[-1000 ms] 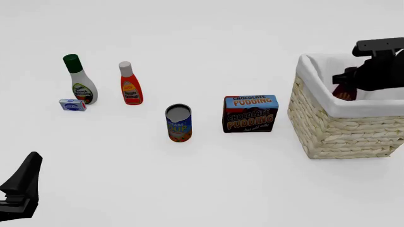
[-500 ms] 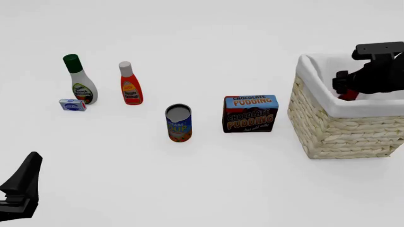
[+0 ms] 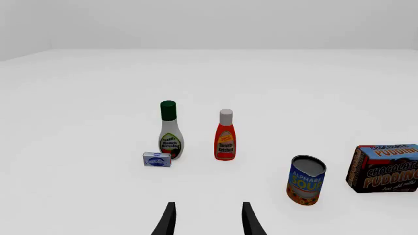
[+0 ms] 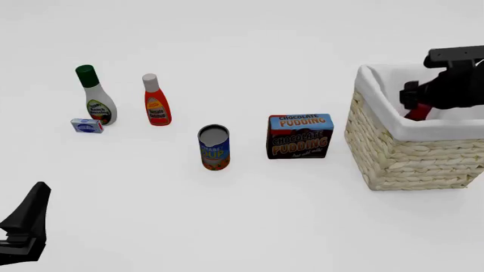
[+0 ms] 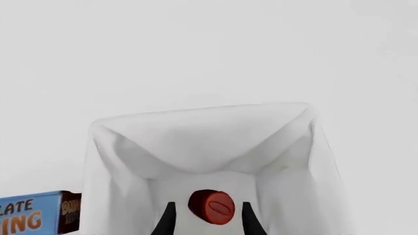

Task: Pick the bbq sauce and place it in the basket.

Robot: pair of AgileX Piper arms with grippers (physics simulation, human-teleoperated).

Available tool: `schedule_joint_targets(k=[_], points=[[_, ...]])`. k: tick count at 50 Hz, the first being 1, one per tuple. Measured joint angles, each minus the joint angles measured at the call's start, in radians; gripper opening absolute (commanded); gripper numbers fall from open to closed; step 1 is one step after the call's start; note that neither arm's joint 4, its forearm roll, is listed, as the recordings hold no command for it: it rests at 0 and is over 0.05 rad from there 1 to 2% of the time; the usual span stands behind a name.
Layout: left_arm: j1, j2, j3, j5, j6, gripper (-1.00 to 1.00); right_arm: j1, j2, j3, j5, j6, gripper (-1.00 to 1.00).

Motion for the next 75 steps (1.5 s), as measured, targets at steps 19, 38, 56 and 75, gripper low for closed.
schedule_joint_targets(k=[19, 38, 56, 75], points=[[0.000, 0.000, 0.000, 0.000, 0.000, 1.00, -0.001, -0.073, -0.063, 0.078, -0.022, 1.00], [0.000, 0.000, 0.000, 0.000, 0.000, 1.00, 0.011, -0.200, -0.147, 0.195, -0.050, 1.00], [0.000, 0.000, 0.000, 0.000, 0.000, 1.00, 0.030, -0.298, -0.207, 0.271, -0.054, 1.00], [0.000, 0.000, 0.000, 0.000, 0.000, 1.00, 0.066, -0.354, -0.306, 0.329, -0.032, 1.00]])
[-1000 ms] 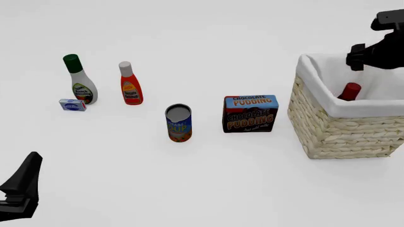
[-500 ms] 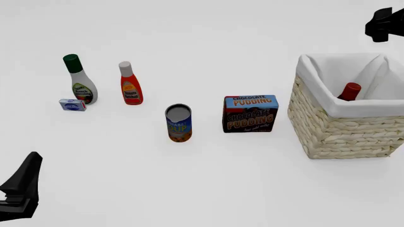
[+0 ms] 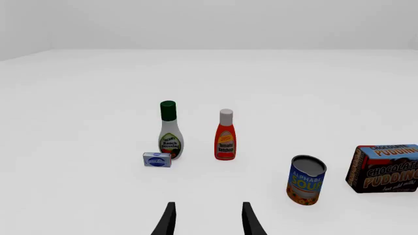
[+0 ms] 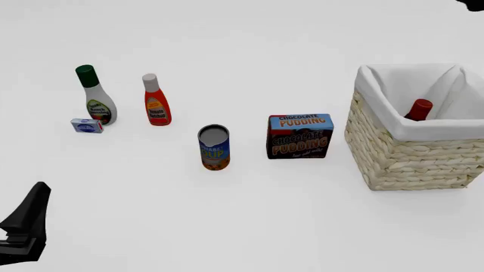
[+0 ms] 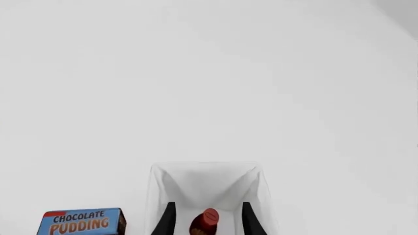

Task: Pick the bbq sauce and place it in the basket.

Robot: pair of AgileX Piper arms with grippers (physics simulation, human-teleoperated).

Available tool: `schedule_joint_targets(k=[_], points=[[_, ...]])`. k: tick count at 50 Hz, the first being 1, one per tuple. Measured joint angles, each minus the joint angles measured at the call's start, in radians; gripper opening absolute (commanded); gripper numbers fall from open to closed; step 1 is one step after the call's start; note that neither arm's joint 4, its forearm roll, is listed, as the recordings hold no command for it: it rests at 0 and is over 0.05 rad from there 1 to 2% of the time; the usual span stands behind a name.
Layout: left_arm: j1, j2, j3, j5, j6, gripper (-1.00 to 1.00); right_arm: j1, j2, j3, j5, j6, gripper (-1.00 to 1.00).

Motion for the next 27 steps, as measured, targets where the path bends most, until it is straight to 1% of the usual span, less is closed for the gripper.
schedule_joint_targets(k=[16, 27], points=[[0.000, 0.000, 0.000, 0.000, 0.000, 1.00, 0.039, -0.002, -0.086, 0.016, 0.023, 1.00], [0.000, 0.000, 0.000, 0.000, 0.000, 1.00, 0.065, -0.013, -0.105, 0.001, 0.041, 1.00]])
